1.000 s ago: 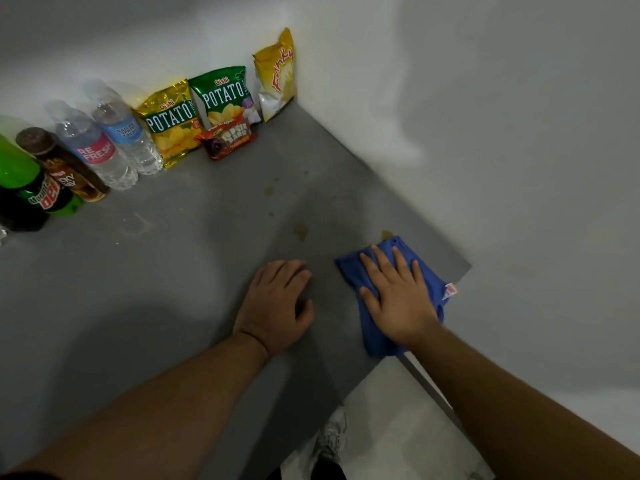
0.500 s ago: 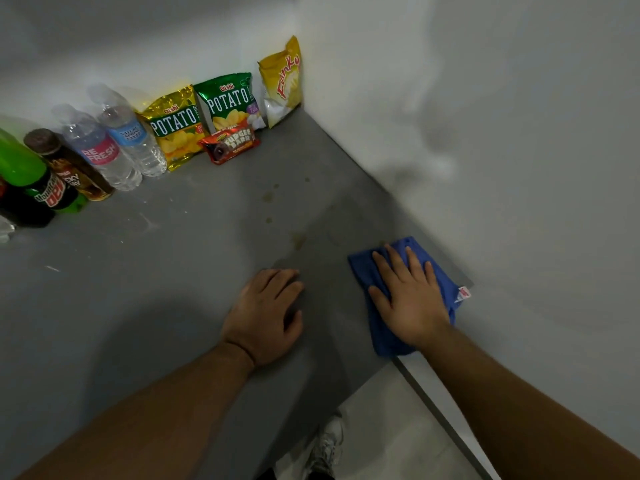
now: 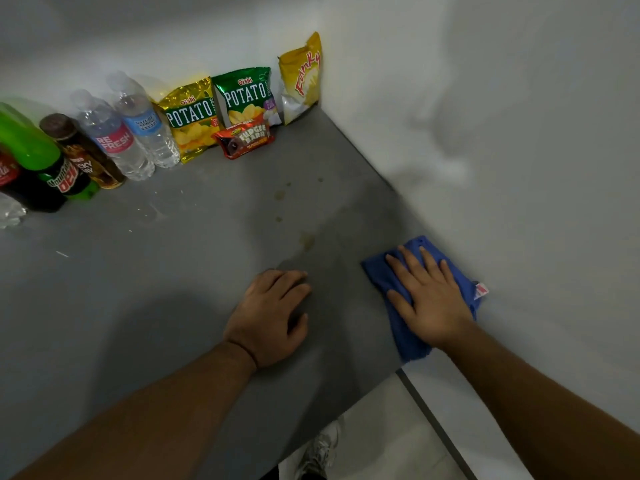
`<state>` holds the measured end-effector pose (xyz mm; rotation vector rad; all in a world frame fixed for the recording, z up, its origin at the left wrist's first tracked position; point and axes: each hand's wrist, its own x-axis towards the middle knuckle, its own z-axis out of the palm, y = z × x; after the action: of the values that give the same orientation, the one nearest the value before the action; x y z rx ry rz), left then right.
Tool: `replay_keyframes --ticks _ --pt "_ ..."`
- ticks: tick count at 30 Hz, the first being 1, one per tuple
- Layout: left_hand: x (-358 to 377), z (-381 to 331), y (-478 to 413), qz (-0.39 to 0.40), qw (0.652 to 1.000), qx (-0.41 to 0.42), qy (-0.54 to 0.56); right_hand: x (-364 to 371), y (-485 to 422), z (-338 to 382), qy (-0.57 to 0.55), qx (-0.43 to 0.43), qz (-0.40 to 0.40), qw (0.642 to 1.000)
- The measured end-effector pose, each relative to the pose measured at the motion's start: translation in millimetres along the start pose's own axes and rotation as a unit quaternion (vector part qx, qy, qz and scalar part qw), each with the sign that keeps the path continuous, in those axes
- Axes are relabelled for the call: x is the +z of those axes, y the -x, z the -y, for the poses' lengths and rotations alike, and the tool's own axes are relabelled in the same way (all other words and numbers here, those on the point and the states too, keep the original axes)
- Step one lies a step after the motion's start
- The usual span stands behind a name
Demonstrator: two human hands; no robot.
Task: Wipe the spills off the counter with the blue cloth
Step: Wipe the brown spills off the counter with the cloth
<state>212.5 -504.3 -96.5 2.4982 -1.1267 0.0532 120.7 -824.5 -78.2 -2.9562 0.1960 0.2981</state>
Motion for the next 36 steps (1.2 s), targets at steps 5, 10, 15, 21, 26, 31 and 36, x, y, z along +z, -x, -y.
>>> replay_keyframes --ticks 5,10,15,21,26,31,36 --pt "-1 -1 -1 0.016 1.0 -0.007 -0.004 5 -36 55 -0.02 0.076 -0.024 0.997" --pt "-2 0 0 0.018 1.0 -0.008 0.002 11 -10 41 -0.007 -0.078 0.008 0.997" --pt "-3 -1 -1 0.009 1.0 -0.005 0.007 2 -38 27 -0.004 -0.016 -0.015 1.0" --pt "-7 -1 -1 0.014 0.999 -0.017 0.027 7 -72 92 -0.022 0.068 -0.034 0.997" --pt "-15 6 1 0.0 0.996 -0.025 0.09 6 -40 63 -0.005 -0.121 0.019 0.992" --pt "-31 34 3 -0.036 0.995 -0.037 0.088 -6 -75 48 -0.013 -0.054 -0.011 0.998" --pt "-39 60 -2 -0.047 0.993 -0.085 0.066 3 -113 125 -0.02 0.107 -0.034 0.993"
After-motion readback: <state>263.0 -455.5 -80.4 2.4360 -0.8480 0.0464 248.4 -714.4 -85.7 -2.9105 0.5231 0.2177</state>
